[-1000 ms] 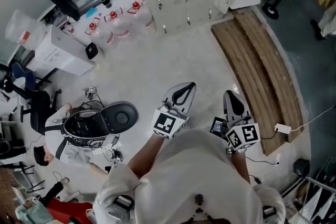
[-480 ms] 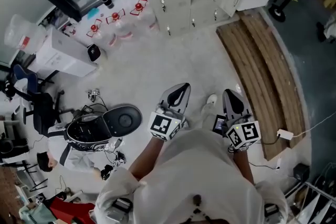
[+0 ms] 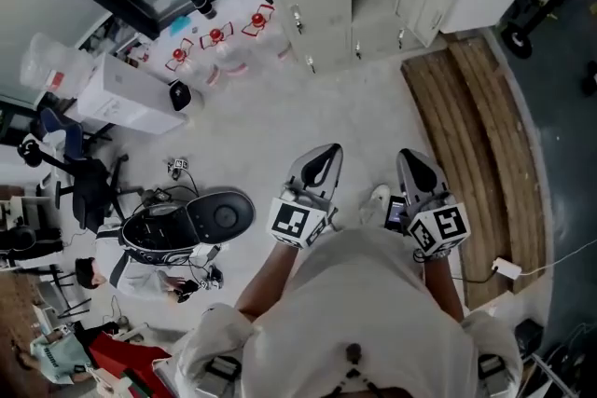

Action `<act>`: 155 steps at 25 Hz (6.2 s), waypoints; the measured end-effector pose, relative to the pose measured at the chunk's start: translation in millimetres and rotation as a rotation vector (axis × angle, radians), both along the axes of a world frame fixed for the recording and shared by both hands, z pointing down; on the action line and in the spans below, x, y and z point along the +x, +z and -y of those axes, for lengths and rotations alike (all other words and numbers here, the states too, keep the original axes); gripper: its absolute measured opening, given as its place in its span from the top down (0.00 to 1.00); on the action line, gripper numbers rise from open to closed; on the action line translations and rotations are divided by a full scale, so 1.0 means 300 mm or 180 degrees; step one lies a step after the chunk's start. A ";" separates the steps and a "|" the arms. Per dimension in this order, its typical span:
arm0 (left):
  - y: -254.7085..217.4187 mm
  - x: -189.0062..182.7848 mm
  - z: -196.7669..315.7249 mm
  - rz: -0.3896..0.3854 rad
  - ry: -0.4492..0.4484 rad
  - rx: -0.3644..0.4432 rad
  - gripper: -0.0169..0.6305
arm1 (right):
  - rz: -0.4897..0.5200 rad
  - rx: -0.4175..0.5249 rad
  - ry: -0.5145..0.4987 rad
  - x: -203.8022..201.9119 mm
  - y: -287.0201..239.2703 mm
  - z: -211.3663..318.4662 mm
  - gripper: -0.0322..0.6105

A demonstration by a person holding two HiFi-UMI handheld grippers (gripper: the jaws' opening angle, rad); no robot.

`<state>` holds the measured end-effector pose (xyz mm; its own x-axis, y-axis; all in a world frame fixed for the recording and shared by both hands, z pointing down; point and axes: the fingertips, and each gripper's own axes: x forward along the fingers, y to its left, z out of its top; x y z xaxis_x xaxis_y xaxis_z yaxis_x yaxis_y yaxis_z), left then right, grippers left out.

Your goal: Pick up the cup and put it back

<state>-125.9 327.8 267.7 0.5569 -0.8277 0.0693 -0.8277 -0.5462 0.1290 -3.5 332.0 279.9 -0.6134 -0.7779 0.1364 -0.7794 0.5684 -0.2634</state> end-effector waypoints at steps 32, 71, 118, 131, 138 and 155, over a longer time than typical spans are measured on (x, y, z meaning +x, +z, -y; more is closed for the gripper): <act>0.038 0.310 1.049 -0.0096 0.0302 0.0105 0.96 | -0.0405 -0.0005 0.0454 0.420 0.035 0.917 0.91; 0.751 0.411 2.124 0.0091 -0.0859 -0.0456 0.70 | -0.0300 -0.0454 -0.0601 0.428 0.612 1.852 0.91; 0.927 0.331 2.648 0.0230 -0.1565 0.0131 0.43 | -0.0470 -0.0639 -0.0613 0.537 0.931 1.858 0.91; 0.635 0.436 2.150 0.0091 -0.0280 0.0275 0.43 | -0.0620 -0.0395 -0.0083 0.473 0.694 1.637 0.91; 0.458 0.304 2.136 0.0215 -0.0064 0.0271 0.43 | -0.0446 -0.0317 0.0294 0.490 0.581 1.723 0.91; -0.065 0.117 1.544 -0.0135 0.0446 0.0236 0.43 | -0.0018 -0.0074 0.1101 0.491 0.035 1.224 0.91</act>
